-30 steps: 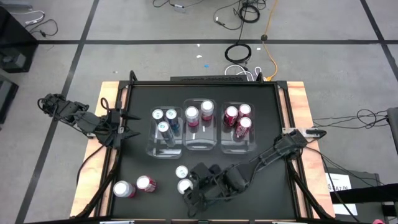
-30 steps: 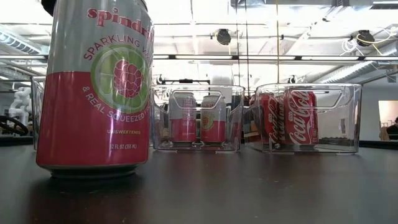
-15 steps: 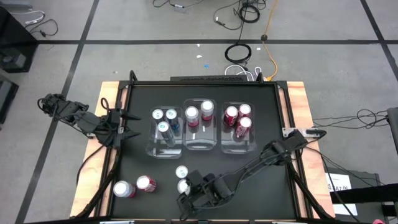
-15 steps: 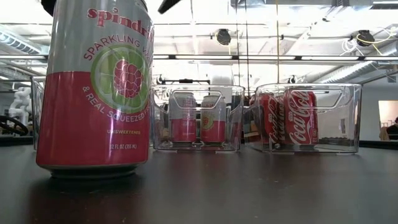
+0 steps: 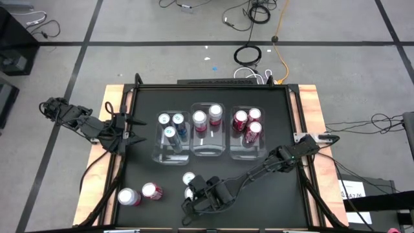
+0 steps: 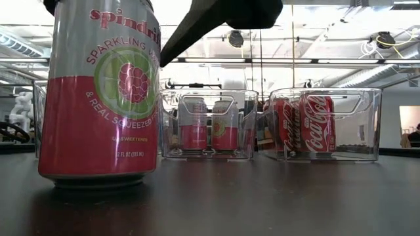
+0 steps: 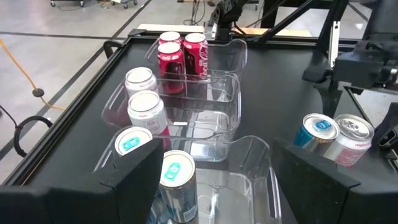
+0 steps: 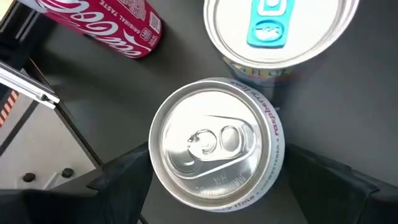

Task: Sort soda cans
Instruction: Put the bottom center red and white soda can into the middle transparent bin

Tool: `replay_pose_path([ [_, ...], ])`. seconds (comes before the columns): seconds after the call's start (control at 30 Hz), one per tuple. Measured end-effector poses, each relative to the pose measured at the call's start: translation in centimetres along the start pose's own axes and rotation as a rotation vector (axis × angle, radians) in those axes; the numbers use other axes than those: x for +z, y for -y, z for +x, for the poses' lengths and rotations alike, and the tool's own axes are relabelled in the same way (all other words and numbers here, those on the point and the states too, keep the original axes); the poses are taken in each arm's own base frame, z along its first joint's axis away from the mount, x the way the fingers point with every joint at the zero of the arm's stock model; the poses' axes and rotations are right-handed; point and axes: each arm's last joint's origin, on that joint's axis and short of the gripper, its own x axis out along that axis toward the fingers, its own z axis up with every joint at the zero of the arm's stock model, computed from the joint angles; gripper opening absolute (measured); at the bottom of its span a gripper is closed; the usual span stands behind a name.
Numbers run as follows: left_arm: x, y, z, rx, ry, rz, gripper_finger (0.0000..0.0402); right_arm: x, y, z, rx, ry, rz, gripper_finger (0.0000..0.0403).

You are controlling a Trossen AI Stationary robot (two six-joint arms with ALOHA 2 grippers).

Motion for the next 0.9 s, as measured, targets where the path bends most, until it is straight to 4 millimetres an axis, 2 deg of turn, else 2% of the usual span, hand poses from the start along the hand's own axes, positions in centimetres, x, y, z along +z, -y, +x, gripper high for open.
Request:
replay_pose_path([
  [0.37, 0.0, 0.0, 0.0, -0.006, -0.004, 0.001, 0.0304, 1.1, 0.6, 0.5, -0.043, -0.001, -0.054, 0.0336],
  [0.9, 0.0, 0.0, 0.1, -0.006, -0.004, 0.002, 0.0304, 1.5, 0.8, 0.8, -0.039, -0.046, -0.074, 0.0336],
])
